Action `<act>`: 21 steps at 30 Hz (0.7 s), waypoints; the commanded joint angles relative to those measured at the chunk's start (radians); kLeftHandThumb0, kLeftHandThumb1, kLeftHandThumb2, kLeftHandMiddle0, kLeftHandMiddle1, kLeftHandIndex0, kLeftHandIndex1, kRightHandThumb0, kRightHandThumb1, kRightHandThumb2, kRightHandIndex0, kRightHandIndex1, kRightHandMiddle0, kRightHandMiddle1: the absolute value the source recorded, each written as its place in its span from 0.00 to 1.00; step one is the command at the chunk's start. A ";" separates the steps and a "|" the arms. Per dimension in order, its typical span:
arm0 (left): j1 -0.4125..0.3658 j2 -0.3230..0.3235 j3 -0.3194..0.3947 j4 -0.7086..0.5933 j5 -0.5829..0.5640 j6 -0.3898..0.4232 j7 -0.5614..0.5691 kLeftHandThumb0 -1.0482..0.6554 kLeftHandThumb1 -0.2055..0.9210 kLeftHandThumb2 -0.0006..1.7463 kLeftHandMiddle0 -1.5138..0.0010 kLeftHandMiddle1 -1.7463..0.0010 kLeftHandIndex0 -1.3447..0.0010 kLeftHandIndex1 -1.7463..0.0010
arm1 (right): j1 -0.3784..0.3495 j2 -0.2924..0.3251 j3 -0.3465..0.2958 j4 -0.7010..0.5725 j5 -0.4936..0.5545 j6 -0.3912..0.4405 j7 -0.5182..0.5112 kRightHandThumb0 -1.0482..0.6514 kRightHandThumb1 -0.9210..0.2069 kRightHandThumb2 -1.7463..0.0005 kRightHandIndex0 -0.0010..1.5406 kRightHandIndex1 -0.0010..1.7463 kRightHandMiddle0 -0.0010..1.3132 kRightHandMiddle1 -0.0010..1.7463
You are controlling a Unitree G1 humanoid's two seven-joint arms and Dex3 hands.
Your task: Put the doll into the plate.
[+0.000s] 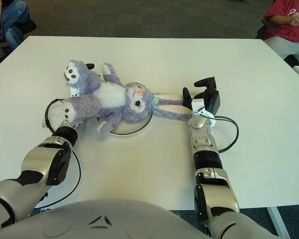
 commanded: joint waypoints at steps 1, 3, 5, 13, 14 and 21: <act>0.033 -0.005 0.002 0.019 -0.001 0.012 -0.008 0.85 0.66 0.57 0.69 0.04 1.00 0.24 | 0.012 -0.003 -0.002 -0.007 0.008 -0.002 0.015 0.61 0.47 0.35 0.44 0.89 0.29 0.94; 0.033 -0.005 0.002 0.019 -0.001 0.013 -0.008 0.85 0.66 0.57 0.68 0.04 1.00 0.25 | 0.014 -0.003 -0.004 -0.006 0.013 -0.009 0.020 0.61 0.46 0.35 0.44 0.88 0.28 0.96; 0.033 -0.005 0.002 0.019 -0.002 0.014 -0.009 0.85 0.66 0.57 0.69 0.04 1.00 0.25 | 0.015 -0.002 -0.007 -0.006 0.016 -0.012 0.024 0.61 0.45 0.35 0.43 0.88 0.27 0.96; 0.035 -0.006 0.002 0.020 -0.004 0.009 -0.010 0.85 0.66 0.56 0.69 0.04 1.00 0.25 | 0.015 0.001 -0.014 -0.004 0.024 -0.023 0.022 0.61 0.44 0.36 0.42 0.88 0.24 0.99; 0.035 -0.006 0.002 0.020 -0.003 0.008 -0.009 0.85 0.67 0.56 0.69 0.04 1.00 0.25 | 0.014 0.001 -0.014 -0.004 0.022 -0.024 0.020 0.61 0.43 0.36 0.41 0.88 0.24 0.99; 0.034 -0.006 0.001 0.021 -0.003 0.010 -0.010 0.85 0.67 0.56 0.69 0.04 1.00 0.24 | 0.015 -0.001 -0.010 -0.008 0.011 -0.016 0.015 0.61 0.44 0.35 0.42 0.90 0.26 0.97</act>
